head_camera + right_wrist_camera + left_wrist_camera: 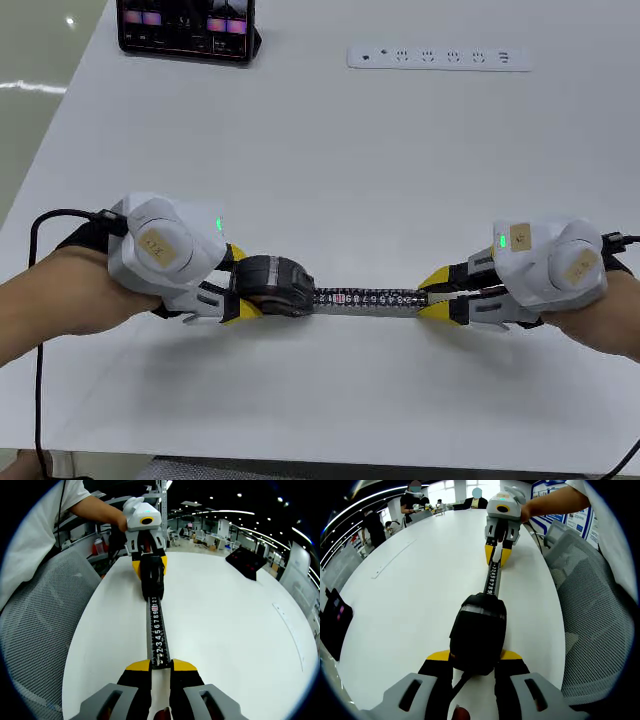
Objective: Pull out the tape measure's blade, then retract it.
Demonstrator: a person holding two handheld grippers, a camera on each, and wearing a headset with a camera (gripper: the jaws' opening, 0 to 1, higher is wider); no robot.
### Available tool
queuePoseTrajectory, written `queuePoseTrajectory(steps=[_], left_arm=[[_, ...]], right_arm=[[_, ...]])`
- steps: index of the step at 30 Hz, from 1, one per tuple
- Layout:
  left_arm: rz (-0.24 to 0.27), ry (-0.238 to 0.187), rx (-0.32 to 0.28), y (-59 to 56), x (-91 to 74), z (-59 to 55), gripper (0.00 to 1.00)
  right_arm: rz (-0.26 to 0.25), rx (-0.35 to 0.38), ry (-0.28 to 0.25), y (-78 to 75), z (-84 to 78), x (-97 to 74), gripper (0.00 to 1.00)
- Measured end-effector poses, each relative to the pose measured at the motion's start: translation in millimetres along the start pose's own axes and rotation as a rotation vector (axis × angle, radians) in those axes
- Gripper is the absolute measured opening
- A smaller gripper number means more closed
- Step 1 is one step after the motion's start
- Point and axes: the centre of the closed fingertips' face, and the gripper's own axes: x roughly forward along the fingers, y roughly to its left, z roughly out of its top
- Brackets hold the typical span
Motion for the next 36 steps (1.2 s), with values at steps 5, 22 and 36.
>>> queuePoseTrajectory(steps=[5, 22, 36], left_arm=[[0.0, 0.002, 0.0, -0.9, -0.3, 0.7, 0.26], [0.002, 0.001, 0.0, -2.5, -0.8, 0.7, 0.27], [0.003, 0.0, -0.005, -3.0, -0.9, 1.3, 0.27]], right_arm=[[-0.005, 0.002, 0.011, -1.2, -5.1, -3.9, 0.09], [-0.019, 0.02, 0.041, -0.3, -17.3, -17.0, 0.09], [-0.019, 0.028, 0.071, 1.9, -27.7, -24.4, 0.09]])
